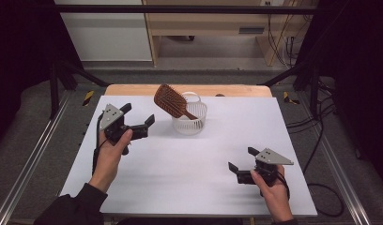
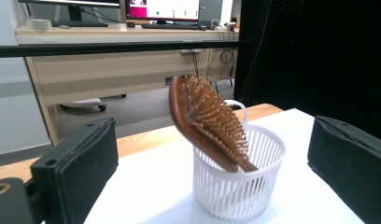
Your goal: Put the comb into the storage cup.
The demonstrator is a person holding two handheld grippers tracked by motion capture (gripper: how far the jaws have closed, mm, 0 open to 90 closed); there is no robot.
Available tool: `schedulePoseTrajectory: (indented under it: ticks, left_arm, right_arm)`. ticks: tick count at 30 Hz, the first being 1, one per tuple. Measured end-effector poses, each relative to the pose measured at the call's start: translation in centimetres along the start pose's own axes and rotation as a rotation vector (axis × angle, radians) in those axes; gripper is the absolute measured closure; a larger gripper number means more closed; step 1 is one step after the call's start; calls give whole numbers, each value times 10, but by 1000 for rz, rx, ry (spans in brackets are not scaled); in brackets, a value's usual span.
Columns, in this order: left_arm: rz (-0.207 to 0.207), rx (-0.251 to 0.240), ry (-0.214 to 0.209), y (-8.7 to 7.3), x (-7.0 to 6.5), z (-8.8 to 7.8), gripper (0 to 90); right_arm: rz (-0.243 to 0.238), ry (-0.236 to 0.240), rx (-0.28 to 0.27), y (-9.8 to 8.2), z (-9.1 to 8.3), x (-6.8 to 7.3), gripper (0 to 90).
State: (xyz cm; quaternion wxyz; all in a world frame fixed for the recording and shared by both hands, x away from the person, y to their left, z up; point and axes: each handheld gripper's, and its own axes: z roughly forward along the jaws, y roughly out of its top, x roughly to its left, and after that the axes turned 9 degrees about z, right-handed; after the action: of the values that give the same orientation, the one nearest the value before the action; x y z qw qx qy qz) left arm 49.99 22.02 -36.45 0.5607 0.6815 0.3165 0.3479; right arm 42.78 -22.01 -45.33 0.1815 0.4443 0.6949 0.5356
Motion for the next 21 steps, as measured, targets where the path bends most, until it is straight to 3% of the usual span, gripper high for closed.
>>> schedulePoseTrajectory:
  ticks: [21]
  left_arm:
    - [15, -26, 26, -1, 16, -49, 17]
  right_arm:
    - [3, -11, -12, 0, -3, -2, 37]
